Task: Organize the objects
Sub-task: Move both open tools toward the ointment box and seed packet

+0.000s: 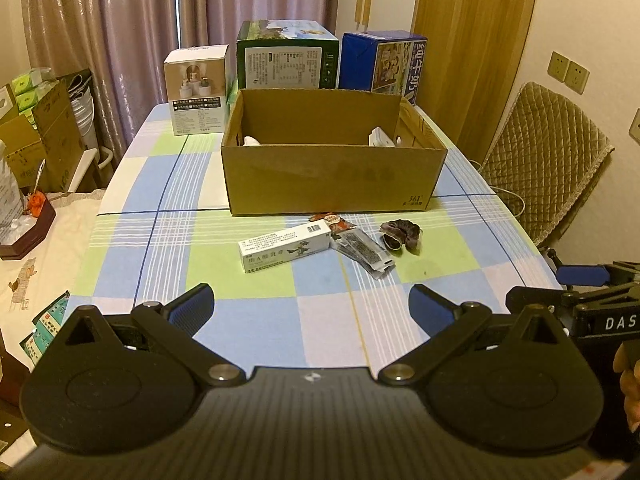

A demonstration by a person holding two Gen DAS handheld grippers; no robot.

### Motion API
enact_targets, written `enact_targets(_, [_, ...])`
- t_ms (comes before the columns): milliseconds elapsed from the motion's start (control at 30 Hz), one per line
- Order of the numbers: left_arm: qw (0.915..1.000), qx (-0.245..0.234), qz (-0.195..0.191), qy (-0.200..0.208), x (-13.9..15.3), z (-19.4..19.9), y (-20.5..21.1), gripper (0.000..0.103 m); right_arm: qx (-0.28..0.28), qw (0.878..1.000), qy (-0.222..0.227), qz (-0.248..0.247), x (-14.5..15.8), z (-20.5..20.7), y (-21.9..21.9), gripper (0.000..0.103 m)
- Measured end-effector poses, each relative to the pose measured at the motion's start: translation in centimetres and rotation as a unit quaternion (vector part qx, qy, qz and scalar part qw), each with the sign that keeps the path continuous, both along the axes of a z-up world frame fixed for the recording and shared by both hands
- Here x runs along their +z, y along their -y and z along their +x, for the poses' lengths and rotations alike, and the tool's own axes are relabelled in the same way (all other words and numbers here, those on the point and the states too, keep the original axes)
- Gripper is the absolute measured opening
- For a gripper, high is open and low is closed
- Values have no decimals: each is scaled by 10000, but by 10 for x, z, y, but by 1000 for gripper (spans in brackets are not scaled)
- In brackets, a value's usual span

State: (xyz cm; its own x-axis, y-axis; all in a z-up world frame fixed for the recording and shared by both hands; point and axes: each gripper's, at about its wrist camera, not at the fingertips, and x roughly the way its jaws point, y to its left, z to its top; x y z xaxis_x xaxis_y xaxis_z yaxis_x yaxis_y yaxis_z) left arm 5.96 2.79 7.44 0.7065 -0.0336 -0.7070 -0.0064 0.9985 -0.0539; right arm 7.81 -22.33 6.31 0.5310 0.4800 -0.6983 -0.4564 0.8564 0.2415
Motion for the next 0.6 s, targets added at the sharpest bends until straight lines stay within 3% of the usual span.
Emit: enact_targets(600, [9999, -74, 23, -98, -8, 3, 2, 102, -23, 10000, -84, -4, -3, 2, -1, 101])
